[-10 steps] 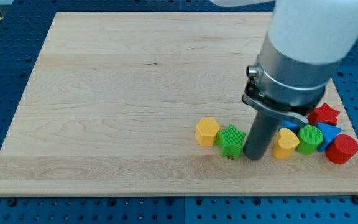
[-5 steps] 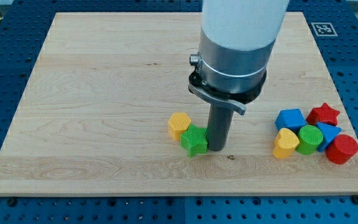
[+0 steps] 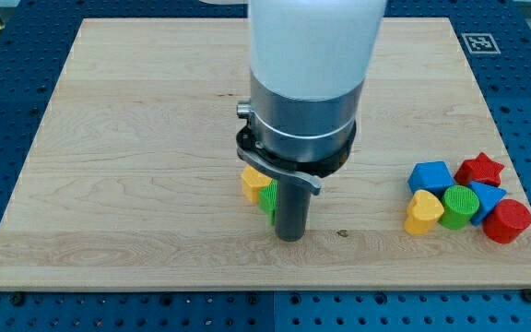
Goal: Move the green star into the yellow hexagon towards the center
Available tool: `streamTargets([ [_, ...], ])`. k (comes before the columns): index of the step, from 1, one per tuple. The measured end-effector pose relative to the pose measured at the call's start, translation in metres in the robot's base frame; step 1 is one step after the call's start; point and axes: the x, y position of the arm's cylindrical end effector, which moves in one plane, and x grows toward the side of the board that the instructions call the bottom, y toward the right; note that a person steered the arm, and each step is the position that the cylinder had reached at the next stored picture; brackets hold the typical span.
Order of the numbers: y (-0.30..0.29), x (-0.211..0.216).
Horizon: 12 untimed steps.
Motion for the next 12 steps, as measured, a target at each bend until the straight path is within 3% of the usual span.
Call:
streamTargets([
  [3,-0.008,-0.046],
  [6,-0.052,-0.079],
  [7,-0.05,-0.04],
  [9,0.053,-0.032],
  [10,0.059,-0.062],
  [12,0.005,-0.087],
])
